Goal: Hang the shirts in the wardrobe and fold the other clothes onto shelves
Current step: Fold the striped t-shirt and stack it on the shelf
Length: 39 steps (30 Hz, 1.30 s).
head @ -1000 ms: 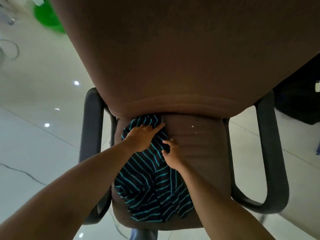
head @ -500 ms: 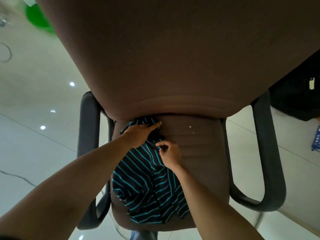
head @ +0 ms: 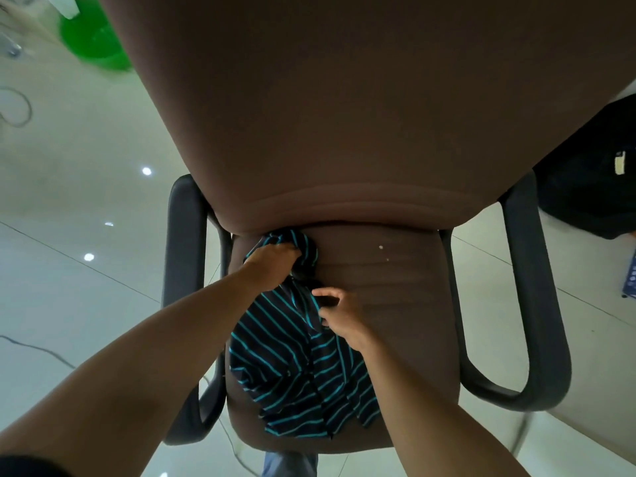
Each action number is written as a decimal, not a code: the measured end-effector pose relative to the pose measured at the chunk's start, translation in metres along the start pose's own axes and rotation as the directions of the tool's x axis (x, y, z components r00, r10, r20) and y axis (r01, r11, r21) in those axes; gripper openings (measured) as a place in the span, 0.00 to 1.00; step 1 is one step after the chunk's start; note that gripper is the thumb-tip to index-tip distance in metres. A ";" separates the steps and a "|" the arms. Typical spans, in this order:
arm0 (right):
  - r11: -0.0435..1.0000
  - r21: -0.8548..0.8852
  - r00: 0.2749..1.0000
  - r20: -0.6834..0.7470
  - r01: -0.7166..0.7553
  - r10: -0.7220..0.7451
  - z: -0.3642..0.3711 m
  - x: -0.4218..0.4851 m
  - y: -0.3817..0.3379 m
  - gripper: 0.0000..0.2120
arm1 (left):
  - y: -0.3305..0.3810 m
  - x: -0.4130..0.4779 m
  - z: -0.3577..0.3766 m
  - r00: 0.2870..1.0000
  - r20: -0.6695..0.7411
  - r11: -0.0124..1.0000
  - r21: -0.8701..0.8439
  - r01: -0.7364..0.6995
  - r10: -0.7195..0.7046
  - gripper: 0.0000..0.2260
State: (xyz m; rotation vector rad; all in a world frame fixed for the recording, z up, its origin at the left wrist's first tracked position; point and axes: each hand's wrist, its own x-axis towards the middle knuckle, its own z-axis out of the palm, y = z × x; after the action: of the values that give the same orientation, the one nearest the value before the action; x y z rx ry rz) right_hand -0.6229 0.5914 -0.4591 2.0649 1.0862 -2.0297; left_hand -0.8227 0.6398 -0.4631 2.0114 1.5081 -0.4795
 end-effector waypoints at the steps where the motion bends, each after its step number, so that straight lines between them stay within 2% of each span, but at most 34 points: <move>1: 0.999 0.051 1.000 0.016 -0.018 0.018 0.003 0.000 0.000 0.20 | 0.001 -0.002 -0.001 1.000 0.010 1.000 -0.003 -0.014 0.014 0.24; 4: 0.990 0.125 0.994 0.102 -0.058 0.045 0.009 0.001 -0.004 0.18 | 0.005 -0.006 -0.010 0.990 0.047 0.983 0.118 -0.137 0.132 0.23; 7: 0.985 0.149 0.993 0.095 -0.090 0.077 0.009 0.002 -0.004 0.18 | 0.010 -0.001 -0.017 0.966 0.156 0.946 0.220 -0.236 0.205 0.20; 12: 0.965 0.215 0.983 0.133 -0.149 0.123 0.011 0.003 0.000 0.19 | 0.015 0.021 -0.022 0.960 0.240 0.935 0.284 -0.214 0.147 0.19; 16: 0.961 0.242 0.990 0.085 -0.133 0.116 0.013 0.000 0.002 0.22 | 0.011 0.029 -0.019 0.949 0.286 0.949 0.240 -0.203 0.131 0.21; 19: 0.955 0.292 0.997 -0.036 -0.049 0.062 0.011 -0.005 0.003 0.19 | 0.002 0.027 -0.018 0.966 0.212 0.973 0.146 -0.180 0.146 0.19; 23: 0.950 0.291 0.963 -0.266 0.113 -0.033 0.005 -0.012 -0.001 0.09 | -0.004 0.010 -0.018 0.991 0.073 0.993 0.024 -0.111 0.109 0.24; 26: 0.949 0.277 0.937 -0.347 0.149 -0.046 -0.009 -0.024 -0.011 0.04 | 0.004 -0.005 -0.035 1.000 0.007 1.000 -0.015 -0.027 0.027 0.27; 28: 0.967 0.204 0.944 -0.318 0.153 -0.083 -0.026 -0.035 -0.019 0.07 | 0.010 -0.015 -0.052 0.999 -0.028 0.996 -0.093 0.016 -0.019 0.28; 32: 0.986 -0.055 0.976 -0.148 0.155 -0.162 -0.075 -0.070 -0.029 0.13 | 0.014 -0.040 -0.088 0.987 -0.141 0.976 -0.215 0.041 -0.073 0.23; 36: 0.944 -0.158 0.930 -0.188 0.289 -0.316 -0.115 -0.121 -0.033 0.13 | 0.027 -0.075 -0.128 0.951 -0.278 0.953 -0.300 0.050 -0.138 0.16; 39: 0.899 -0.220 0.883 -0.204 0.379 -0.423 -0.142 -0.156 -0.034 0.15 | 0.039 -0.103 -0.149 0.942 -0.316 0.953 -0.304 0.011 -0.111 0.12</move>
State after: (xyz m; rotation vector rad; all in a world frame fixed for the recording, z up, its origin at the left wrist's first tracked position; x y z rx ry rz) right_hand -0.5013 0.6190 -0.2856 2.1850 1.8046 -1.7623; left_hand -0.8239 0.6497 -0.2781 1.8708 1.7270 0.0724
